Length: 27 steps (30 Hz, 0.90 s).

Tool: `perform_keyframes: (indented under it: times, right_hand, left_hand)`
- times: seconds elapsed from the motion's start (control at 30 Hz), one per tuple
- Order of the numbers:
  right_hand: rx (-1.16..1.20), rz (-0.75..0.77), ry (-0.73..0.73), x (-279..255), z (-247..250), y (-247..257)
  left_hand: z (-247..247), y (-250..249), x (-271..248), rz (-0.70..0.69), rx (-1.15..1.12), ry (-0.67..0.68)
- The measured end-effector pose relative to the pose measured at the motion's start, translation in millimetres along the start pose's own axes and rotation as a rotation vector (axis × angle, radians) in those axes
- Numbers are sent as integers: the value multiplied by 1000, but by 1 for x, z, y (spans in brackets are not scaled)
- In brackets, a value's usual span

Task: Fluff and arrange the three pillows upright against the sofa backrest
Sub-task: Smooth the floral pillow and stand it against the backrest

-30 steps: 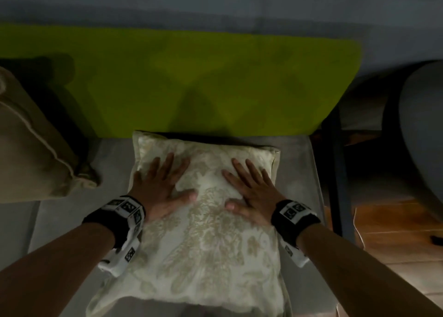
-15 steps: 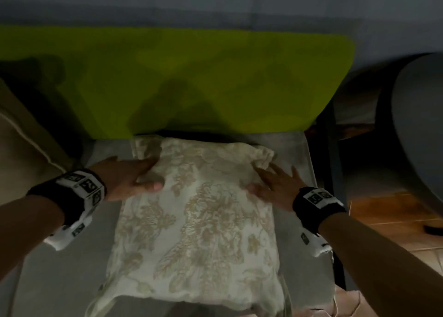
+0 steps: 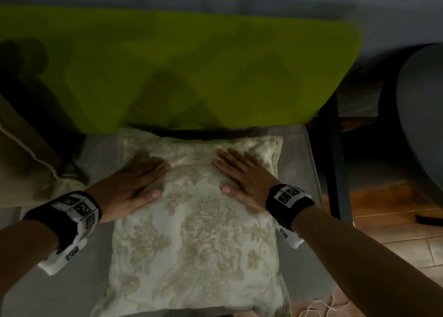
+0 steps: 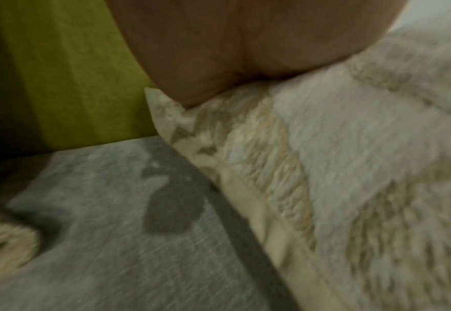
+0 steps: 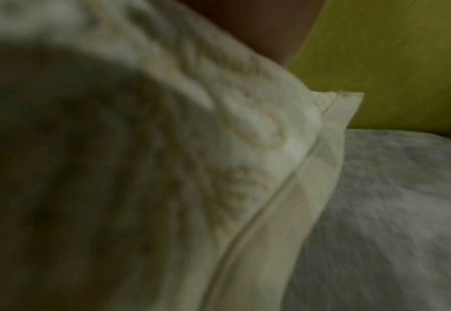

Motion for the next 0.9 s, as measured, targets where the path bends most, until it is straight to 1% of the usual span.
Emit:
perform_keyframes:
  times: [0.07, 0.1, 0.17, 0.2, 0.23, 0.27, 0.33, 0.37, 0.4, 0.43, 0.47, 0.5, 0.53, 0.57, 0.6, 0.67, 0.73, 0.83, 0.87, 0.9]
  right_hand:
    - [52, -120, 41, -4, -4, -16]
    - [73, -202, 90, -7, -7, -26]
    - [125, -382, 184, -19, -11, -51]
    - [139, -459, 206, -28, -11, -65]
    - [141, -516, 210, -36, -10, -75]
    - [139, -560, 197, -43, -6, -83]
    - [165, -638, 94, -55, 6, -94]
    - [248, -702, -8, -61, 11, -103]
    - [381, -785, -130, -66, 16, -112]
    - [556, -869, -242, -70, 18, -119]
    - [748, -943, -325, -71, 17, -122]
    - [960, -1005, -380, -70, 11, -123]
    - [1151, -1056, -402, -67, 6, -120]
    - [1277, -1082, -394, -63, 2, -114]
    - [1309, -1087, -364, -58, -1, -110]
    - [1254, -1064, -334, -54, -3, -108]
    - [1098, -1052, -393, -60, 0, -120]
    - [947, -1055, -529, -81, 16, -137]
    - [881, -1031, -541, -82, 22, -137]
    - [783, -991, -518, -79, 29, -134]
  left_hand:
    - [-6, 20, -5, 156, -69, 34]
    - [-10, 29, -11, 252, -83, 80]
    - [-20, 46, -23, 373, -80, 125]
    - [-24, 52, -27, 403, -90, 120]
    - [-24, 54, -30, 413, -130, 87]
    - [-24, 55, -31, 413, -211, 51]
    - [-18, 50, -30, 403, -356, -25]
    - [-13, 49, -29, 390, -432, -68]
    - [-5, 47, -25, 372, -520, -115]
    - [3, 50, -20, 364, -624, -189]
    - [11, 56, -17, 381, -746, -286]
    - [18, 63, -13, 408, -925, -410]
    - [23, 70, -9, 454, -1113, -501]
    - [28, 69, -5, 480, -1236, -565]
    - [32, 70, 0, 500, -1254, -588]
    - [38, 66, 10, 492, -1202, -572]
    - [39, 70, 7, 487, -1119, -598]
    - [34, 81, -14, 555, -1076, -697]
    - [33, 83, -18, 569, -1054, -705]
    - [32, 84, -19, 572, -1020, -706]
Point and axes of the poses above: each hand's wrist, its own x-axis towards the middle knuckle, its own z-axis out of the back of the hand, y = z × x, the point moved 7 cm from there along x, towards the middle knuckle, and after that the axes turned 3 degrees about -y, right-handed, at the moved point
